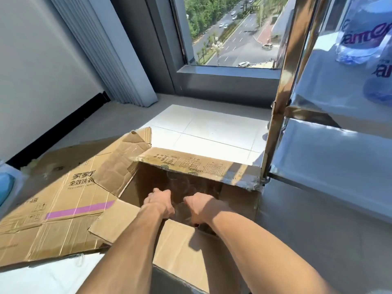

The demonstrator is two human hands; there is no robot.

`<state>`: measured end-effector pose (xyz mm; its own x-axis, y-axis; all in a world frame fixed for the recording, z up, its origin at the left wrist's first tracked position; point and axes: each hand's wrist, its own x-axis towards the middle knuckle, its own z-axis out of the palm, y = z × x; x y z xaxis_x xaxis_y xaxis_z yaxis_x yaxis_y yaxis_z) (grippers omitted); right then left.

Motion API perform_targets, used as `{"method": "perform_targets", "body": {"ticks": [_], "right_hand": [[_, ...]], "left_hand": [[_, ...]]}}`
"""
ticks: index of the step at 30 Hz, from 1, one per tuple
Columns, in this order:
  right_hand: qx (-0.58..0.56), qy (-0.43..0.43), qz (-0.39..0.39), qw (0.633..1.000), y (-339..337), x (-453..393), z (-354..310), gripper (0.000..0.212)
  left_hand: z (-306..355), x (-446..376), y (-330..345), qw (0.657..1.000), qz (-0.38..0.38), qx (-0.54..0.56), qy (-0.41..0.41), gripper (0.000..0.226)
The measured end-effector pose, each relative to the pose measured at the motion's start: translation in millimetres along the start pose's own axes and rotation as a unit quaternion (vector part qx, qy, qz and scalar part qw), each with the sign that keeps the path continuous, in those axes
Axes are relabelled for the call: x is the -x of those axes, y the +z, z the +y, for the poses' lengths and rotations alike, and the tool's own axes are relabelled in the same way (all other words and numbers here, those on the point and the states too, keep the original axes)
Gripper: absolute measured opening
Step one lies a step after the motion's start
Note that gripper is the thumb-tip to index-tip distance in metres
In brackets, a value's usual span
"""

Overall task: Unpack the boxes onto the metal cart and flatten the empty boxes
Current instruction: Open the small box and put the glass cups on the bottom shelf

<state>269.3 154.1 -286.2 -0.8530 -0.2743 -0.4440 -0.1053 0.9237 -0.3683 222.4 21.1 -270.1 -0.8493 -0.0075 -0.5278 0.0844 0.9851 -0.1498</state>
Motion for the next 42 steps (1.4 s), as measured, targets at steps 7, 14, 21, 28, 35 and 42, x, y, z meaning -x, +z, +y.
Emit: {"method": "perform_targets", "body": {"ticks": [7,14,21,28,35,42], "right_hand": [[0.027,-0.023,0.069,0.997,30,-18,-5,0.055],[-0.014,-0.045,0.128,0.991,32,-19,-3,0.019],[-0.134,0.001,0.092,0.987,11,-10,0,0.052],[-0.323,0.069,0.217,0.919,-38,15,-6,0.068],[-0.420,0.064,0.349,0.835,-116,58,-13,0.074],[-0.410,0.199,0.514,0.727,-140,116,20,0.075]], "left_hand": [[-12,-21,9,0.998,0.022,0.027,-0.048,0.050],[-5,-30,10,0.998,-0.004,0.017,-0.068,0.059],[-6,-24,2,0.998,0.029,0.037,-0.045,0.049],[-20,-11,-36,0.922,0.096,0.376,-0.012,0.028],[-20,42,-85,0.959,-0.015,0.274,0.067,0.019],[61,80,-171,0.985,0.045,0.055,0.157,0.018]]}}
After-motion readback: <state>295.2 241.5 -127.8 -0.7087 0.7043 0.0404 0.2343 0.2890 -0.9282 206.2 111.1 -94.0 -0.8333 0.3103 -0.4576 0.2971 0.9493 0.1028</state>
